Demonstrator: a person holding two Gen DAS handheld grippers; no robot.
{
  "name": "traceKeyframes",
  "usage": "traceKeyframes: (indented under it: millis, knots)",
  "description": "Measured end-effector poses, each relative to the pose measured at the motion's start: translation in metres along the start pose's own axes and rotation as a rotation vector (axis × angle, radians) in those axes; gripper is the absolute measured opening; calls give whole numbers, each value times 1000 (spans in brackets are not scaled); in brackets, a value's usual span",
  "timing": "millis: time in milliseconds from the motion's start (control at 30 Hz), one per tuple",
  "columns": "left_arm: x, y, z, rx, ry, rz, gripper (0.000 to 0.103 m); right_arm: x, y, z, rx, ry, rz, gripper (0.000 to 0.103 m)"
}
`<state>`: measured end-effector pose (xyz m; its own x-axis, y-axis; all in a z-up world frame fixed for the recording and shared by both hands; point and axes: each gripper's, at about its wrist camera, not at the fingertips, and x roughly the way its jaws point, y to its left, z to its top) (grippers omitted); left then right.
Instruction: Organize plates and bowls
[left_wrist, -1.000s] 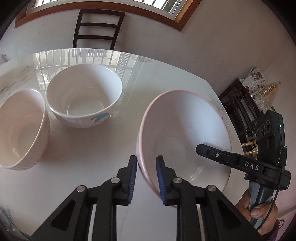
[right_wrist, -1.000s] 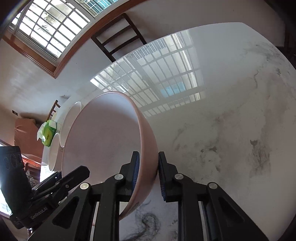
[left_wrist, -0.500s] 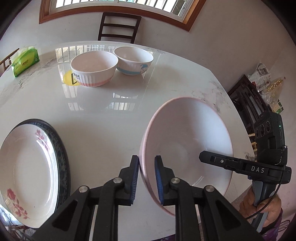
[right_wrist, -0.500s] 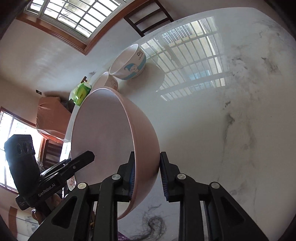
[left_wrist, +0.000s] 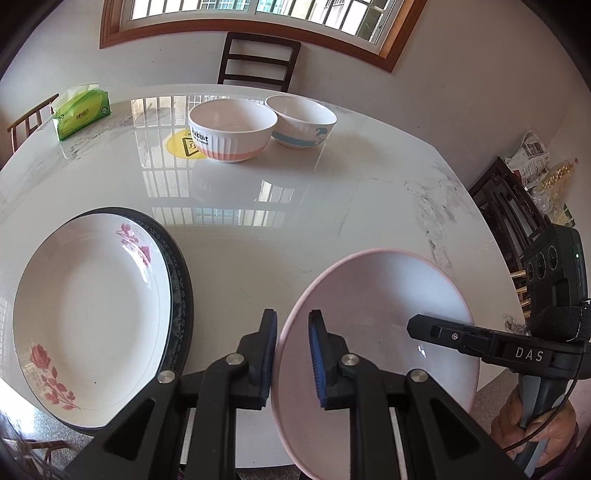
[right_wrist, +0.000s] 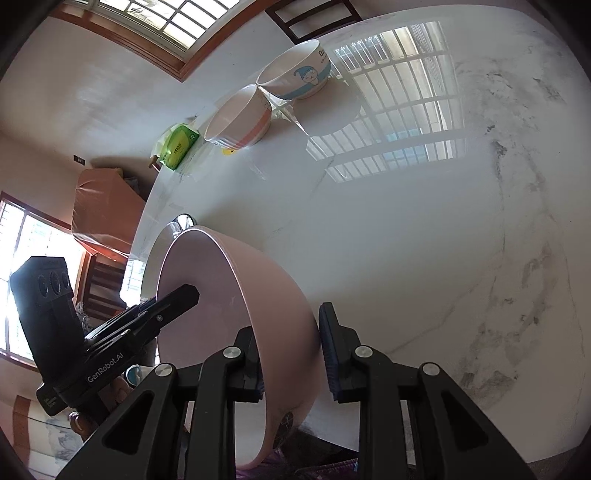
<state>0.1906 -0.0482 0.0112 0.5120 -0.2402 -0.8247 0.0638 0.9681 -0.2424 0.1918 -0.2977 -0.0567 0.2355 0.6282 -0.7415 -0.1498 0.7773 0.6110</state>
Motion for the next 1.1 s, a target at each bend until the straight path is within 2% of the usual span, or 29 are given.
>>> traceKeyframes:
  millis: [133,300,367,400,433,467,500,533,567,700,767,833,933,1033,1100]
  knots:
    - [0,-1,7,44,-76,65,19,7,4,6,20,-16,12,24]
    - [2,7,15,38,-118,59,22,9,6,6,8,-55,19,24]
    - [-1,10,16,26,-135,45,23,4,10,8,-15,-96,25,24]
    - [-3,12,17,25,-140,40,28,-1,12,9,-28,-128,26,24]
    - [-5,12,19,31,-147,28,34,-8,14,10,-45,-165,22,29]
    - [-8,13,20,37,-166,21,34,-16,16,11,-65,-208,12,33]
    - [-11,14,21,42,-192,25,34,-25,18,11,-89,-260,-4,46]
    - [-15,14,21,49,-216,25,34,-35,20,11,-120,-324,-31,55]
    - [-20,15,21,56,-234,7,34,-45,24,9,-165,-397,-76,57]
    - [-46,23,14,22,-365,-82,34,-71,23,3,-290,-686,-321,59]
    - [-56,26,7,9,-392,-120,34,-76,14,2,-306,-807,-382,60]
    - [-65,30,1,-18,-419,-170,34,-76,6,3,-304,-878,-445,62]
    - [-76,35,-6,-51,-458,-153,34,-75,-3,1,-302,-955,-504,66]
    - [-83,36,-5,-42,-457,-163,34,-73,-4,-9,-330,-1040,-584,74]
    - [-84,39,-3,-61,-453,-178,34,-76,-2,-13,-337,-1071,-604,78]
